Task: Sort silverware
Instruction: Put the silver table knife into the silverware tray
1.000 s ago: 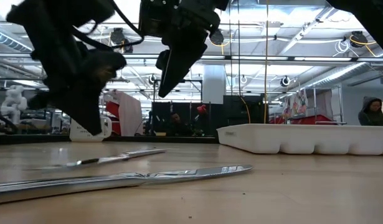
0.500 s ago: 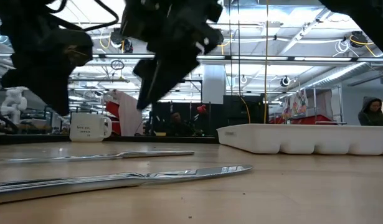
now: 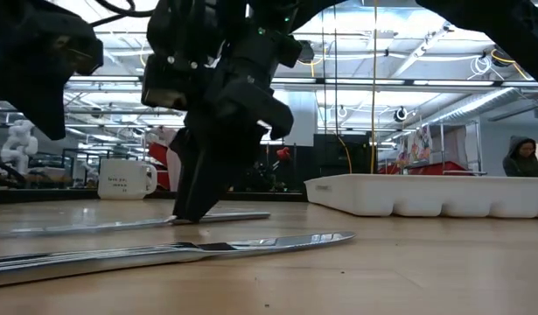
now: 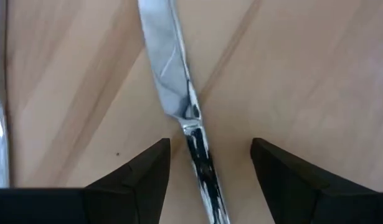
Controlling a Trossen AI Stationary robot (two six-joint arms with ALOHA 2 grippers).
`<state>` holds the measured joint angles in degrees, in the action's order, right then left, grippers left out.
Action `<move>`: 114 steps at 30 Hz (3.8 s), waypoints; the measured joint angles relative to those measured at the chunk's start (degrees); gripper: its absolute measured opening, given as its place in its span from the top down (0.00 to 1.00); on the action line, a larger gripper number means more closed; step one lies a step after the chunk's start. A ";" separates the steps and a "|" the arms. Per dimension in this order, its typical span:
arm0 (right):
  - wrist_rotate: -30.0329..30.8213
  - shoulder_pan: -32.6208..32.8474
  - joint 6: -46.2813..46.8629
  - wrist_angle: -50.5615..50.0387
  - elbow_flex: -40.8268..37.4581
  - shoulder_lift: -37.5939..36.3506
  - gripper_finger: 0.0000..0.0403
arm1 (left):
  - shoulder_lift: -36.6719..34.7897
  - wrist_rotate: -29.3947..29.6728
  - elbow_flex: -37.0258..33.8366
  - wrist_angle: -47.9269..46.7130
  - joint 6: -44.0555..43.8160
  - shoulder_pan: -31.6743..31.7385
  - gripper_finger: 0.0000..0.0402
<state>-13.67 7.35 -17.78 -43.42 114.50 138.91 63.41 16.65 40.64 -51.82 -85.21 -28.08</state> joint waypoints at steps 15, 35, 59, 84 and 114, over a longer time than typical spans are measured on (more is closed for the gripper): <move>8.72 1.20 -5.92 -7.09 0.48 3.51 0.57 | -1.35 0.01 0.02 -2.77 -0.02 -2.26 1.00; 14.90 1.97 -3.60 -9.46 0.48 3.69 0.99 | -1.35 -0.35 0.02 -4.61 0.00 -5.36 1.00; 17.59 -0.88 18.06 -18.22 -0.11 -5.35 0.99 | -1.35 3.12 0.02 -5.31 0.09 -8.10 1.00; 12.20 -3.72 9.35 -12.47 0.09 -2.43 0.43 | -1.31 3.89 0.02 -5.86 0.44 -8.06 0.97; 12.63 -3.09 14.38 -13.59 0.25 1.78 1.00 | -1.29 4.52 0.02 -6.16 0.61 -8.06 0.96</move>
<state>-1.04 4.27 -3.40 -57.01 114.74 140.69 62.13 21.17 40.66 -57.98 -84.60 -36.14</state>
